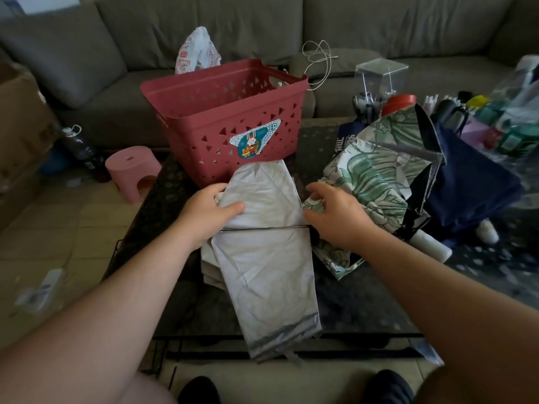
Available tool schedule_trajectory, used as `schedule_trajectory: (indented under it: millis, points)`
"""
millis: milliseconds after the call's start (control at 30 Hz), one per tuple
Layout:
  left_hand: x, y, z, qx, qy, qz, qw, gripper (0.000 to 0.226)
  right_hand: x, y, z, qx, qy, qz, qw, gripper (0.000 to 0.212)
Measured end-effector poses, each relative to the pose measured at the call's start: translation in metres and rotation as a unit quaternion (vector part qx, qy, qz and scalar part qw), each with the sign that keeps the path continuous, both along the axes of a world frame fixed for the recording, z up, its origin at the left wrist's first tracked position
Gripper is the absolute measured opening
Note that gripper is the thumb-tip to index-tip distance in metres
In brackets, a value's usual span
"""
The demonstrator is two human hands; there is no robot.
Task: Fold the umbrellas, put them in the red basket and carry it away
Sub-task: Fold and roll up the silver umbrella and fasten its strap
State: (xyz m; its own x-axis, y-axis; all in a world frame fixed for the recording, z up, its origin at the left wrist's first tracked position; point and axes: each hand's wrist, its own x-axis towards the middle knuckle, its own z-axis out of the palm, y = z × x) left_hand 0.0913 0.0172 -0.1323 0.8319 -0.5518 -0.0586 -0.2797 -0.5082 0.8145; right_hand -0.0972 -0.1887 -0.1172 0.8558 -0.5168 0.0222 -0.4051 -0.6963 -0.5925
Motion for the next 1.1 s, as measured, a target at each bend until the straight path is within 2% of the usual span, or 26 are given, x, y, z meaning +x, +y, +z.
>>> schedule_trajectory:
  millis: [100, 200, 300, 467, 633, 833, 1000, 1100]
  points:
    - [-0.003, -0.002, 0.000, -0.005, -0.075, 0.005, 0.997, 0.058, 0.005, -0.007, -0.007, 0.024, 0.007, -0.009, 1.000, 0.057]
    - [-0.008, -0.002, 0.006, -0.108, -0.022, 0.004, 0.994, 0.054, 0.012, -0.009, -0.008, 0.061, -0.024, -0.017, 0.998, 0.057]
    - [-0.013, -0.001, 0.013, -0.174, 0.007, 0.002, 0.985, 0.049, 0.020, -0.007, -0.007, 0.119, -0.067, -0.035, 0.990, 0.046]
    - [-0.017, 0.003, 0.022, -0.222, 0.046, -0.031, 0.973, 0.036, 0.026, -0.003, -0.010, 0.201, -0.112, -0.036, 0.972, 0.045]
    - [-0.024, 0.004, 0.029, -0.259, 0.055, -0.057, 0.963, 0.036, 0.024, 0.002, -0.007, 0.295, -0.144, -0.003, 0.945, 0.020]
    - [-0.032, 0.006, 0.034, -0.278, 0.008, -0.076, 0.958, 0.021, 0.021, 0.007, 0.009, 0.303, -0.223, -0.003, 0.927, 0.027]
    - [-0.037, 0.011, 0.038, -0.283, -0.038, -0.083, 0.955, 0.033, 0.017, 0.007, 0.015, 0.277, -0.254, 0.015, 0.926, 0.028]
    - [-0.039, 0.013, 0.043, -0.284, -0.069, -0.092, 0.952, 0.028, 0.012, 0.008, 0.021, 0.264, -0.256, 0.043, 0.929, 0.024]
